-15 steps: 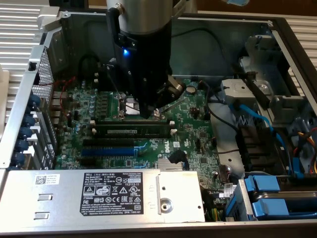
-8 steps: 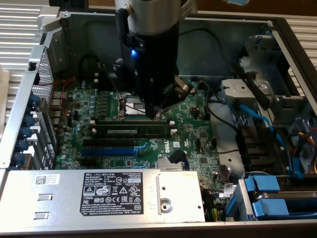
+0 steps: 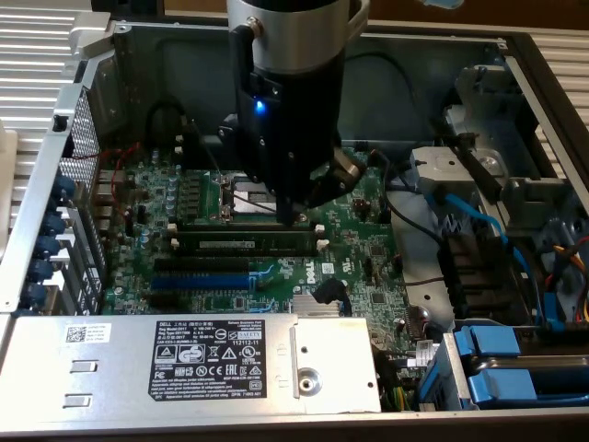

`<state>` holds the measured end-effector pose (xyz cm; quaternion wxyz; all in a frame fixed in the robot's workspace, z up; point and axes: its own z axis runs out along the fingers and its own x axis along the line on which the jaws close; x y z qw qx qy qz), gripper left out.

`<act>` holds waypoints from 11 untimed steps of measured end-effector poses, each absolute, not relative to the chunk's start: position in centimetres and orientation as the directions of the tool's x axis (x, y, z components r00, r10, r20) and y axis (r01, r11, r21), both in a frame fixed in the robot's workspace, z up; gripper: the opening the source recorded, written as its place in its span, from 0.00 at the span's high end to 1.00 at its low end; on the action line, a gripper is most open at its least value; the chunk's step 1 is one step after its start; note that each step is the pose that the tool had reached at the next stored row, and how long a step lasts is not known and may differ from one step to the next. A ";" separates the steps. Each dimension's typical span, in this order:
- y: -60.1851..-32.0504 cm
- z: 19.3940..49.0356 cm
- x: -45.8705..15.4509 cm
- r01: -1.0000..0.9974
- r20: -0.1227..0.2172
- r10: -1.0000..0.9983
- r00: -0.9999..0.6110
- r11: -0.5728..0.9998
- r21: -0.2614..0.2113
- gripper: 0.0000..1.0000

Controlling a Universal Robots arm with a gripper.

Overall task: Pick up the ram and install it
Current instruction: 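Press down the ram until it locks into place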

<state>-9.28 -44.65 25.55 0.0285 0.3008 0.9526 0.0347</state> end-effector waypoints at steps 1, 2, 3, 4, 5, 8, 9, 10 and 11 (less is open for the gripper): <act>-44.7 25.4 -9.3 0.571 -0.033 0.575 -0.817 0.817 0.083 0.89; -44.7 25.3 -9.3 0.571 -0.033 0.575 -0.817 0.816 0.083 0.89; -44.7 25.2 -9.3 0.572 -0.033 0.575 -0.817 0.816 0.083 0.89; -44.7 25.1 -9.3 0.572 -0.033 0.576 -0.817 0.816 0.083 0.89; -44.7 25.0 -9.3 0.572 -0.033 0.576 -0.817 0.816 0.083 0.89; -44.7 24.9 -9.2 0.572 -0.033 0.576 -0.817 0.816 0.082 0.89; -44.7 24.9 -9.2 0.572 -0.033 0.576 -0.817 0.816 0.082 0.89; -44.7 24.8 -9.2 0.572 -0.033 0.576 -0.817 0.816 0.083 0.89; -44.7 24.7 -9.2 0.572 -0.033 0.576 -0.817 0.816 0.083 0.89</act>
